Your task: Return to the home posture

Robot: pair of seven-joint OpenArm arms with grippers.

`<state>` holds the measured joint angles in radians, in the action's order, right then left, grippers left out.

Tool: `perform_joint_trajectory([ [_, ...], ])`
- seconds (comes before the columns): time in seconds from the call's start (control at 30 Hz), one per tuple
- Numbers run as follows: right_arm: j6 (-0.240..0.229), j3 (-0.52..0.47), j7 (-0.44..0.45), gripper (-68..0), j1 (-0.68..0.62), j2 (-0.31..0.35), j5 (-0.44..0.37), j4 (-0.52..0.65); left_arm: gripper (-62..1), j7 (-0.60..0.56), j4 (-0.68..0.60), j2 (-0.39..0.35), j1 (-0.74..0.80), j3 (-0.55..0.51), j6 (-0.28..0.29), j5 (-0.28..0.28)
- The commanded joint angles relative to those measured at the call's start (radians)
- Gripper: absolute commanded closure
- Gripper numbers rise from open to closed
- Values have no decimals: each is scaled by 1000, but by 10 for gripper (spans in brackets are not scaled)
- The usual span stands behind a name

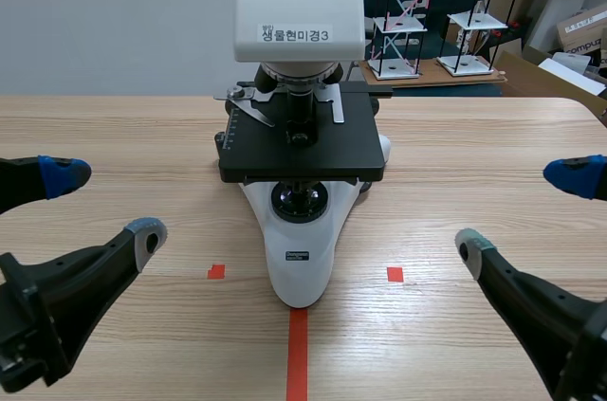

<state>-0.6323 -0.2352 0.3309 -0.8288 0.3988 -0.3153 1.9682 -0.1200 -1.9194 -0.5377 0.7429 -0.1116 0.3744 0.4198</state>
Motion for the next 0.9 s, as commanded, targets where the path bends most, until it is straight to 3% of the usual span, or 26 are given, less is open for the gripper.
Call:
perform_joint_trajectory([
  [0.0,3,-1,14,-608,9,6,-14,-2,-553,-13,-6,3,7,-8,2,6],
  [0.87,3,-1,27,-608,12,6,-15,-2,-553,-13,-6,3,7,-8,2,6],
])
